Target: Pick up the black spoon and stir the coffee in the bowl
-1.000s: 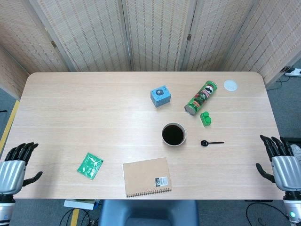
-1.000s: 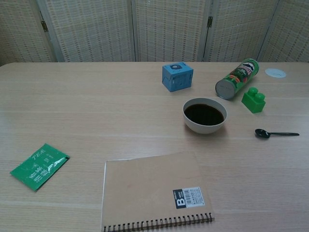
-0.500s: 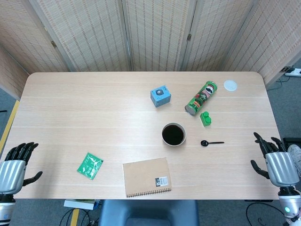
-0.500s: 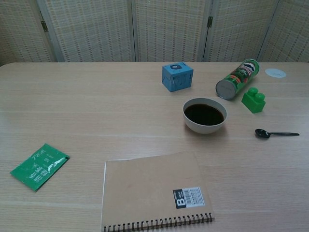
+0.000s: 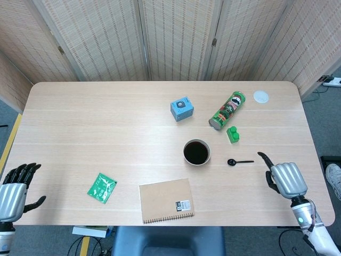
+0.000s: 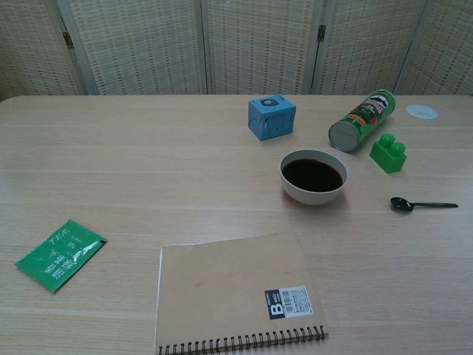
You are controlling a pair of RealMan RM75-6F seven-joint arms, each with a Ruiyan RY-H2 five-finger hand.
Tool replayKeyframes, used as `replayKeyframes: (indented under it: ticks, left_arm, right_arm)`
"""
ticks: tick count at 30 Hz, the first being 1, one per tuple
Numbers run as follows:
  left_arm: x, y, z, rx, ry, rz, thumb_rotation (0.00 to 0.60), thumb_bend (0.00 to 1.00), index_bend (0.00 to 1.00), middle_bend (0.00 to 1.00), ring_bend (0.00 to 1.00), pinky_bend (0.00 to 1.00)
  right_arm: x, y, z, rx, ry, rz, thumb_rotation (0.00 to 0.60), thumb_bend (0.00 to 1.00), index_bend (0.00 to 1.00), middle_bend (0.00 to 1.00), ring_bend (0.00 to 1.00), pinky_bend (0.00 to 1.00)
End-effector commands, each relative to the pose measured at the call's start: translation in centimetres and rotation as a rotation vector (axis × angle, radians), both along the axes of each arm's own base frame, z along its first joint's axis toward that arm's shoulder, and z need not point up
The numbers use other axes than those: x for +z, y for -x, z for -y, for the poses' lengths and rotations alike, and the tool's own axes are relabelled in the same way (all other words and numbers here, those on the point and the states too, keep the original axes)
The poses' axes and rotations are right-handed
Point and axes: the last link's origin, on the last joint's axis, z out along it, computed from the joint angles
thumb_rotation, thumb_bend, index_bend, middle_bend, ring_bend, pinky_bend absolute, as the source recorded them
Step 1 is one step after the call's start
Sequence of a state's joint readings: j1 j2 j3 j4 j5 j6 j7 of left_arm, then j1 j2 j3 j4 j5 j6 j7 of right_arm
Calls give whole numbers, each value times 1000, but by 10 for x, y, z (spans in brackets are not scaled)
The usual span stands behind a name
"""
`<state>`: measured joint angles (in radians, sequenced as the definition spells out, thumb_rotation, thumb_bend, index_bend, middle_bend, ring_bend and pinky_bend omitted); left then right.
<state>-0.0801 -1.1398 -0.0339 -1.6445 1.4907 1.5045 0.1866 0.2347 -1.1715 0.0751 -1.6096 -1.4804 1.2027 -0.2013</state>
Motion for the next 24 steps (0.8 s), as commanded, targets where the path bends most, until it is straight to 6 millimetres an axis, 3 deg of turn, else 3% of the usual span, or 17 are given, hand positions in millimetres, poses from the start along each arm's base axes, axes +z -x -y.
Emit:
replayKeyframes:
  ticks: [1,9,24]
  left_arm:
    - [0,1,1,5,1,-2,600,207,183,177,140,190]
    - [1,2,2,15,3,-8,600,207,183,177,140,190]
    - [2,2,5,23,0,-10,600,207,183,177,140,190]
  right_arm:
    - [-21,-4,15,-18,-80,-7,600,750,167,976,1000,1000]
    - [-54,3,35,-74,-176,-29,600,899,189,1000,1000,1000]
    - [-90,5,54,-95,-263,-54,600,969,189,1000,1000,1000]
